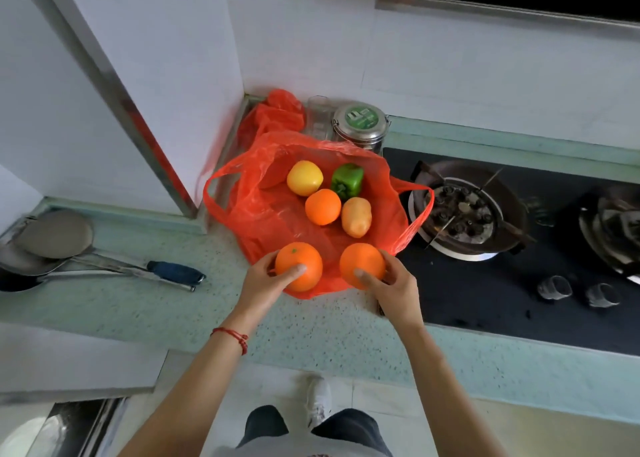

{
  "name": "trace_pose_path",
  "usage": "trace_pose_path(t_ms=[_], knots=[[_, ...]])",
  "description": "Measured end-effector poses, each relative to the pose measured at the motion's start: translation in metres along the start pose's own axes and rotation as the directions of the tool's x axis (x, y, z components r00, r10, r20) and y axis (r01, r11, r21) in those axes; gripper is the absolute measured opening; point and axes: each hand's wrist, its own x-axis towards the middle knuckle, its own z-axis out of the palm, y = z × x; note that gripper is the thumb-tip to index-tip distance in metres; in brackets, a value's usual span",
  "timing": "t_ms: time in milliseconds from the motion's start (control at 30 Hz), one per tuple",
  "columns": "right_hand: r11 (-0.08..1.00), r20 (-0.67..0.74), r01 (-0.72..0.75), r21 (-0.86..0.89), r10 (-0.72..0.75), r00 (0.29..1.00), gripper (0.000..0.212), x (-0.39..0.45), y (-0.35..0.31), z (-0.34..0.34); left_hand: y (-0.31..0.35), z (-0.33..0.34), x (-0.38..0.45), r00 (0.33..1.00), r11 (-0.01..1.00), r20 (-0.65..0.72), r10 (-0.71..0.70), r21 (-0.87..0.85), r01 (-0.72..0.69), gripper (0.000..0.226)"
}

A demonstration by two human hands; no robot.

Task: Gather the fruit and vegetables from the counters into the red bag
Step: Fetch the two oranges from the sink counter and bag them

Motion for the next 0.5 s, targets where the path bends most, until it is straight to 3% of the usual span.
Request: trace_pose_path(t_ms=[300,433,500], knots=[[0.998,0.039,-0.044,-0.051,0.046,0.998,0.076,0.051,-0.006,0.004,0.011,0.023,0.055,0.999,0.998,0.015,-0.051,0.039,0.051,0.059],[0.994,0.024,-0.087,-0.072,0.089,0.996,0.077,0.061,-0.009,0.01,0.012,0.033,0.08,0.997,0.994,0.03,-0.076,0.081,0.073,0.036],[0.992,0.015,-0.106,-0.074,0.108,0.994,0.077,0.064,-0.009,0.011,0.011,0.036,0.088,0.995,0.992,0.045,-0.089,0.09,0.085,0.037]])
